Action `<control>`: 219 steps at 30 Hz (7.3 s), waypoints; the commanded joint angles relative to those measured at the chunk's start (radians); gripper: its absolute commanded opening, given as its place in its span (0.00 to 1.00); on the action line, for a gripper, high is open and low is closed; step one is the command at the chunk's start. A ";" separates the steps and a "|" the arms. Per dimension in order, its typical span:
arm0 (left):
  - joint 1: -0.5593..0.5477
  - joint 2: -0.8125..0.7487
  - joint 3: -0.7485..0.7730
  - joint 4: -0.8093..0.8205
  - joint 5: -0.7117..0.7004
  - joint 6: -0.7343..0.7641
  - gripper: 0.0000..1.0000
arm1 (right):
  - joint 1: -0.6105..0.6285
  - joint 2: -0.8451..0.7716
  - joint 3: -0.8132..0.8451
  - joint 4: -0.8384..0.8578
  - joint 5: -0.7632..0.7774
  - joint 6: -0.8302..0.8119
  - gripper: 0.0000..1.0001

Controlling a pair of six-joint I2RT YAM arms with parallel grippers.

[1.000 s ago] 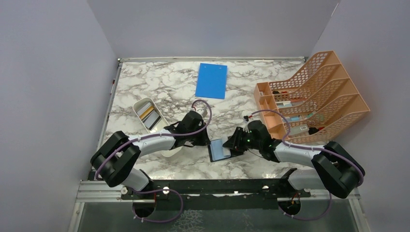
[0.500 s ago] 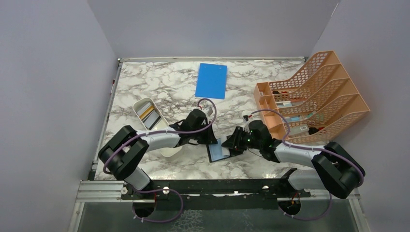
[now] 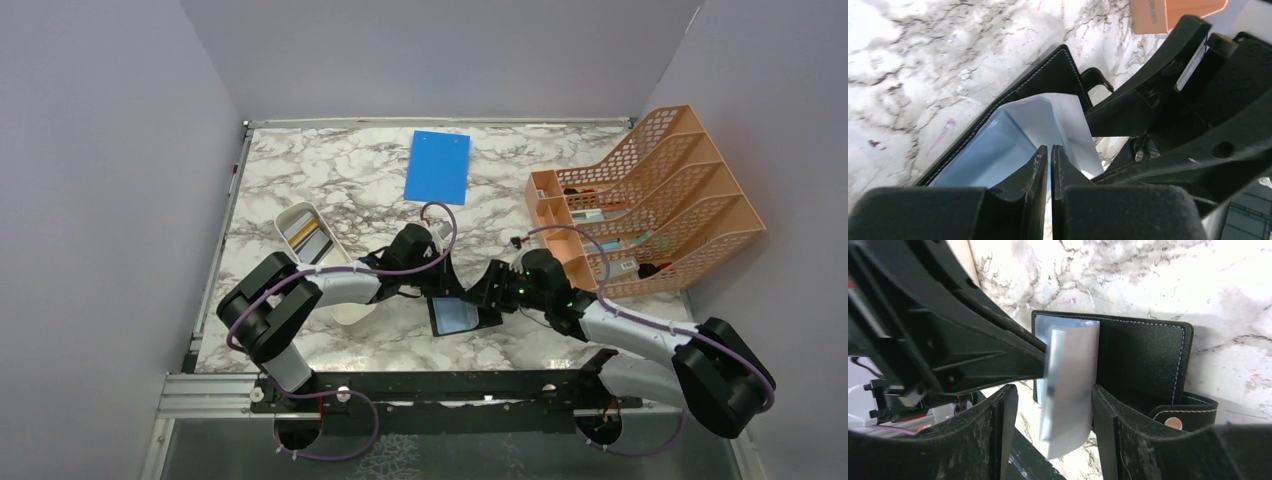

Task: Put the credit cards into the card holder
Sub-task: Turn over the card slot in the card holder, then pick up the credit card from the storage box.

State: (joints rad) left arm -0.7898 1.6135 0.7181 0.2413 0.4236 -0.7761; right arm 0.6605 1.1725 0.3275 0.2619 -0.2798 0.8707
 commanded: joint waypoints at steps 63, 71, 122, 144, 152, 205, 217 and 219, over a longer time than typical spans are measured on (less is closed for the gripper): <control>0.291 -0.400 0.298 -0.673 -0.777 0.641 0.38 | -0.004 -0.118 0.087 -0.405 0.202 -0.208 0.16; 0.319 -0.485 0.208 -0.594 -0.757 1.054 0.54 | -0.004 -0.125 0.120 -0.423 0.160 -0.250 0.16; 0.719 -0.151 0.123 -0.490 -0.472 1.380 0.57 | -0.004 -0.320 0.151 -0.525 0.082 -0.323 0.19; 0.718 -0.137 0.077 -0.497 -0.422 1.426 0.57 | -0.004 -0.344 0.137 -0.530 0.093 -0.330 0.20; 0.719 -0.121 0.070 -0.489 -0.422 1.440 0.49 | -0.004 -0.347 0.143 -0.530 0.090 -0.331 0.20; 0.719 -0.545 0.240 -0.497 -0.100 0.677 0.00 | -0.004 -0.353 0.177 -0.511 0.024 -0.294 0.22; 0.720 -0.468 0.230 -0.486 0.174 0.363 0.00 | 0.005 -0.249 0.223 -0.508 0.009 -0.275 0.25; 0.719 -0.479 0.191 -0.480 0.177 0.340 0.00 | 0.016 -0.218 0.229 -0.507 0.030 -0.270 0.25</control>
State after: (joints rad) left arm -0.0776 1.1370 0.9710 -0.2619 0.4896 -0.3405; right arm 0.6613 0.9043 0.5289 -0.2573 -0.2352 0.5808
